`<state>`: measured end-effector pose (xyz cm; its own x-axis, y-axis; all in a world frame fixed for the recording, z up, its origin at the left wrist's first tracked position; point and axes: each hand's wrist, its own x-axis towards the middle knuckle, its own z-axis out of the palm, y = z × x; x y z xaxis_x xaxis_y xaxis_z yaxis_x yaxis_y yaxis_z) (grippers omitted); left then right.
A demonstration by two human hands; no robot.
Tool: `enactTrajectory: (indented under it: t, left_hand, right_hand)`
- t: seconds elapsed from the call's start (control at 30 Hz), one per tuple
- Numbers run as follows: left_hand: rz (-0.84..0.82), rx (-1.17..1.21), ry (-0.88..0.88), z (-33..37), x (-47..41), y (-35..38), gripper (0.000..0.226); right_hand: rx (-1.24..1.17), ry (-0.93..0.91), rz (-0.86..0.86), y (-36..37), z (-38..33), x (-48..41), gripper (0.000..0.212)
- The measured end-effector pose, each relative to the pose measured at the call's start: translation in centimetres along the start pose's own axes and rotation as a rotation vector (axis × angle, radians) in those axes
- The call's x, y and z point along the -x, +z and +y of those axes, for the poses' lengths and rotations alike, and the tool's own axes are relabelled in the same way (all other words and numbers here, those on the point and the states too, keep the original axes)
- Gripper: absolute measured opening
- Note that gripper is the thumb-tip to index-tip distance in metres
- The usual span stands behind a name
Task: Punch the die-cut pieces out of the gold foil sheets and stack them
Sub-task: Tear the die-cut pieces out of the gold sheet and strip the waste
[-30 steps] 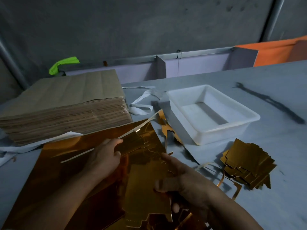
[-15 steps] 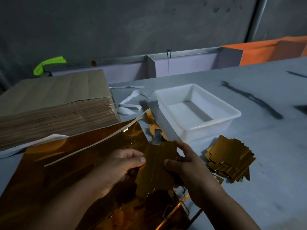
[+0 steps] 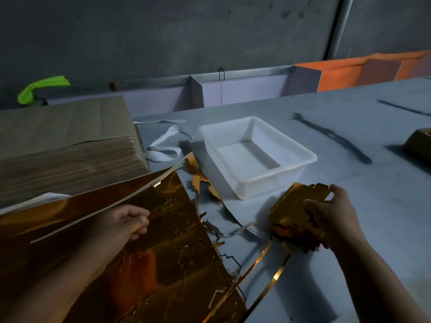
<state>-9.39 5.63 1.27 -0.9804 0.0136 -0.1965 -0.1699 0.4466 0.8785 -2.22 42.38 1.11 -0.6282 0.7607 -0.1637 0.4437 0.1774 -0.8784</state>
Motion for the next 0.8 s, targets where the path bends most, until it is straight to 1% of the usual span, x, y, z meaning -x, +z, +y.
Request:
enactTrajectory:
  t: [0.07, 0.13, 0.2, 0.3, 0.33, 0.4, 0.47, 0.53, 0.63, 0.73, 0.8]
  left_hand:
    - [0.040, -0.049, 0.023, -0.6, -0.6, -0.7, 0.018]
    - [0.087, -0.156, 0.051, -1.2, -1.4, -1.4, 0.018]
    - [0.107, -0.277, 0.070, -1.6, -2.1, -2.0, 0.023]
    - [0.096, -0.524, 0.082, -1.9, -3.0, -2.6, 0.047]
    - [0.088, -0.570, 0.082, -2.0, -3.2, -2.8, 0.055]
    - [0.056, -0.585, 0.085, -2.0, -3.6, -2.9, 0.067]
    - [0.027, -0.586, 0.080, -2.1, -4.1, -3.0, 0.073]
    - [0.023, -0.622, 0.071, -2.2, -4.6, -2.9, 0.076]
    - [0.046, -0.632, 0.043, -2.3, -5.4, -2.8, 0.078]
    - [0.046, -0.656, 0.030, -2.6, -6.0, -2.9, 0.076]
    - [0.046, -0.685, 0.059, -2.8, -6.2, -3.0, 0.072]
  right_hand:
    - [0.110, -0.020, 0.022, 0.0, 0.2, -0.5, 0.082]
    - [0.225, -0.055, 0.031, 0.1, 0.5, -0.7, 0.082]
    - [0.366, -0.098, 0.037, 0.2, 0.5, -0.5, 0.079]
    - [0.591, -0.118, 0.048, 0.0, 0.2, 0.2, 0.072]
    - [0.651, -0.113, 0.032, -0.1, -0.2, 0.4, 0.069]
    - [0.707, -0.147, -0.012, -0.1, -1.0, 0.9, 0.059]
    - [0.712, -0.243, -0.060, 0.5, -2.1, 1.8, 0.049]
    - [0.681, -0.360, -0.155, 1.5, -3.5, 3.1, 0.042]
    - [0.576, -0.534, -0.392, 3.8, -5.8, 5.3, 0.027]
    - [0.492, -0.618, -0.662, 6.9, -7.2, 7.2, 0.017]
    - [0.466, -0.649, -0.797, 9.1, -7.6, 8.0, 0.009]
